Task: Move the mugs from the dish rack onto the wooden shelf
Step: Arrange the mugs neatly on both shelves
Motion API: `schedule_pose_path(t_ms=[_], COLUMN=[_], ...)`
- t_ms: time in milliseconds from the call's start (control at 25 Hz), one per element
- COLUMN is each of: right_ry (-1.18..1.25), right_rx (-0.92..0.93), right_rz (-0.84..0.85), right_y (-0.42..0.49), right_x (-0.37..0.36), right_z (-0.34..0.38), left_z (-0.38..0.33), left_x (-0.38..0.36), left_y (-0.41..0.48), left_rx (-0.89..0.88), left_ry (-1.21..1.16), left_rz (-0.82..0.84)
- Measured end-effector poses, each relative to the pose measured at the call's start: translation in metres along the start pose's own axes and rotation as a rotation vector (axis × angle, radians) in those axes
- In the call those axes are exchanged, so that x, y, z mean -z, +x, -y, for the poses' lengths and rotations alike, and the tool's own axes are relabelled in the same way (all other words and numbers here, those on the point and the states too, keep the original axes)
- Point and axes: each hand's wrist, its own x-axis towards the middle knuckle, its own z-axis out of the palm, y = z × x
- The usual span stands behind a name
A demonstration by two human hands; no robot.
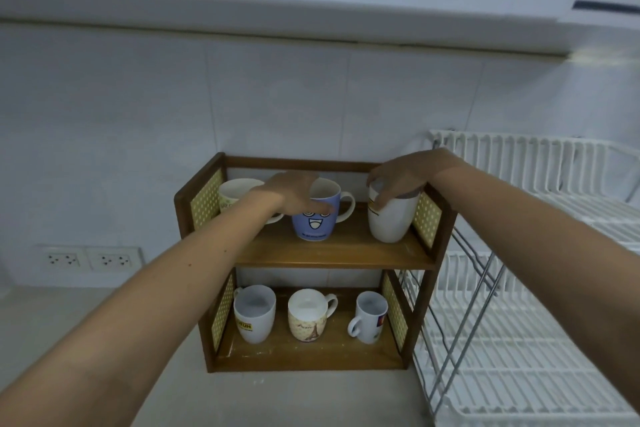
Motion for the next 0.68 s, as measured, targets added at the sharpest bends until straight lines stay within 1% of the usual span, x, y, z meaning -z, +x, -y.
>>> schedule_pose_path(t_ms=[80, 160, 360, 520, 640, 680], right_ry=[0.06, 0.079, -0.063, -0.076, -0.086, -0.091], right_rx=[0.101, 0.151, 0.062, 0.109, 0.095, 0.086], right_rz=[0.039, 0.057, 0.068, 0.065, 0.065, 0.074], right_y=[-0.001, -0.001, -0.003, -0.009, -0.009, -0.007], right_x=[0.003, 0.002, 0.004, 0.005, 0.002, 0.0], right_z=[-0.005, -0.008, -0.007, -0.007, -0.006, -0.005], left_z=[0.0, 0.0, -0.002, -0.004, 0.001, 0.008], left_x=[-0.002, -0.002, -0.002, -0.005, 0.011, 0.024], left_y=[-0.001, -0.002, -0.003, -0.007, -0.018, -0.023], left_rx=[-0.001, 0.008, 0.006, 0.001, -0.029, -0.021], left_ry=[-0.004, -0.011, -0.032, -0.092, -0.208, -0.251], left_rz=[-0.005, -0.003, -0.008, 0.009, 0.071, 0.067])
